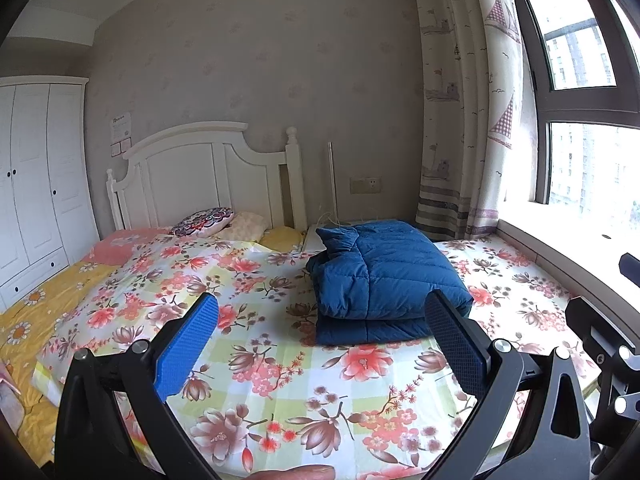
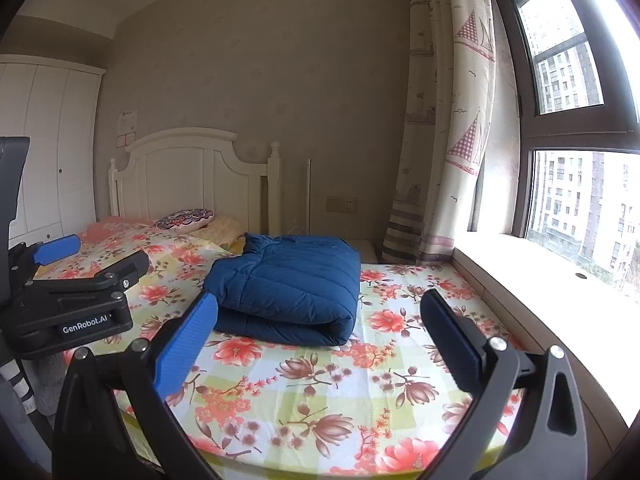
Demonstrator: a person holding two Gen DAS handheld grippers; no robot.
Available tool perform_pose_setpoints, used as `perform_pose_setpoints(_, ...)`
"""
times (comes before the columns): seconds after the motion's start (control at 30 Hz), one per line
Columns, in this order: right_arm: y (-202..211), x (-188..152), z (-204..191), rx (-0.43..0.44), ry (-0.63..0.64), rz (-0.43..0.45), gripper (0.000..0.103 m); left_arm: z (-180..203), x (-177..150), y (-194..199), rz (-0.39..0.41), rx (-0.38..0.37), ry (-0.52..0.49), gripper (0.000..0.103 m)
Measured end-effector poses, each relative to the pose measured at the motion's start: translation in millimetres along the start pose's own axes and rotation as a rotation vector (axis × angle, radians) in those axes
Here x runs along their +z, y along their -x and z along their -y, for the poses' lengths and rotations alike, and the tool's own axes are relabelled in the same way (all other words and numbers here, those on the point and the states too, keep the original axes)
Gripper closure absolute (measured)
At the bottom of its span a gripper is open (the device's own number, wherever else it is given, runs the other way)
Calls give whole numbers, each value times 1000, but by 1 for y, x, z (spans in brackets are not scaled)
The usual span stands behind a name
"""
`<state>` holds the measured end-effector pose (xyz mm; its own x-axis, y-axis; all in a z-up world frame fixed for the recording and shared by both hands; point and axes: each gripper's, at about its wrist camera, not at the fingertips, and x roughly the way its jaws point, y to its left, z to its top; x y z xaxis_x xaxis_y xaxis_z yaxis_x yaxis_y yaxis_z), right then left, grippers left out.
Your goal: Fold large clothes
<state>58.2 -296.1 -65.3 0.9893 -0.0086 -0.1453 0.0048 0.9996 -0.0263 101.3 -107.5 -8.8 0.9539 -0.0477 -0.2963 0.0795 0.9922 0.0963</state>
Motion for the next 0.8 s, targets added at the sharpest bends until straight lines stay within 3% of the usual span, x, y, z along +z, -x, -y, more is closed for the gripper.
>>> perform_pose_setpoints(0.8, -11, 29, -7, 10, 85, -33, 2, 7, 25, -13, -25, 13, -46, 4)
